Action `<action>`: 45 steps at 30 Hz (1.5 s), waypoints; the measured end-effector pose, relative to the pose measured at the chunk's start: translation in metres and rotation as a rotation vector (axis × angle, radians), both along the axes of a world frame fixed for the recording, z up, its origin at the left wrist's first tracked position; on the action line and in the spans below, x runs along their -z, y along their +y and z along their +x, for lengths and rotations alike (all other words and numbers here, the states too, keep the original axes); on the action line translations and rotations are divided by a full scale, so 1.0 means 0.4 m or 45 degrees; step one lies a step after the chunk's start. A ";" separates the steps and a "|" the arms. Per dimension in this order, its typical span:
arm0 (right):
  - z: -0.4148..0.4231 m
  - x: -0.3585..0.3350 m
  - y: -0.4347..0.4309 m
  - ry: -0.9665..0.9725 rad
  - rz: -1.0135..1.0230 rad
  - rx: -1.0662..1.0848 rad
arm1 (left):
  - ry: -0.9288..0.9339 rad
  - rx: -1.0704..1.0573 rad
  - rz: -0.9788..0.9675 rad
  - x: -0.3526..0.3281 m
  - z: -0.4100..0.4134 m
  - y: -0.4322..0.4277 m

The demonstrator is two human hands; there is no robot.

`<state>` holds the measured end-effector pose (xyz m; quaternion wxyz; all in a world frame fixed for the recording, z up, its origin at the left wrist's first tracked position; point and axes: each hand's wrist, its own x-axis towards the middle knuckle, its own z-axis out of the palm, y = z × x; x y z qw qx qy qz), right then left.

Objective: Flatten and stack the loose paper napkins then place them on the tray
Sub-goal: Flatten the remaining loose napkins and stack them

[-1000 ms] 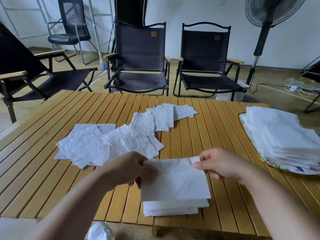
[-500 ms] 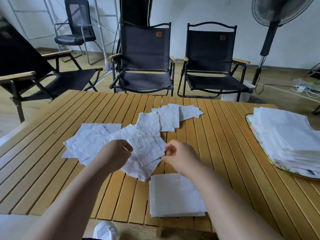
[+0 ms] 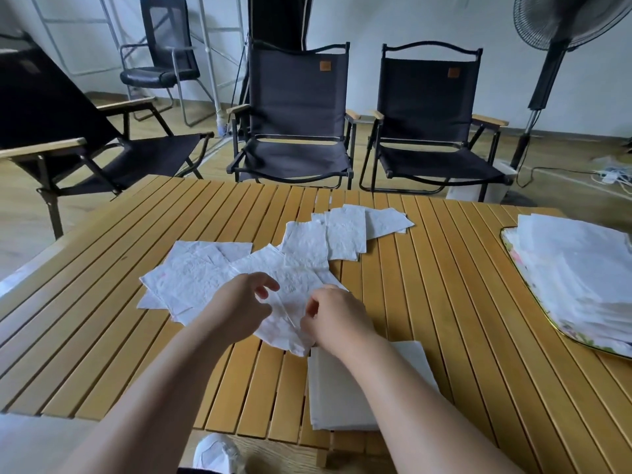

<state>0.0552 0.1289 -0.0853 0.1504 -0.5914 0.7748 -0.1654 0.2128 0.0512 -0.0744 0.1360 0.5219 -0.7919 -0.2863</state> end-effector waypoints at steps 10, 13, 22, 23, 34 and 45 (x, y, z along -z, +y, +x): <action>-0.052 0.028 0.040 -0.084 0.029 0.004 | -0.142 0.143 -0.170 0.035 -0.043 0.002; -0.060 0.023 0.035 -0.129 0.049 0.015 | -0.145 0.167 -0.279 0.042 -0.058 -0.001; -0.083 -0.004 0.038 -0.354 -0.154 0.094 | -0.014 0.221 -0.469 0.016 -0.077 -0.006; -0.087 -0.015 0.042 -0.352 -0.213 0.089 | -0.004 0.242 -0.492 0.010 -0.080 -0.002; -0.240 -0.121 0.171 -0.750 0.048 0.186 | 0.412 0.280 0.429 -0.075 -0.076 0.093; -0.223 -0.124 0.182 -0.203 0.825 0.369 | -0.346 0.557 0.353 -0.032 -0.156 0.166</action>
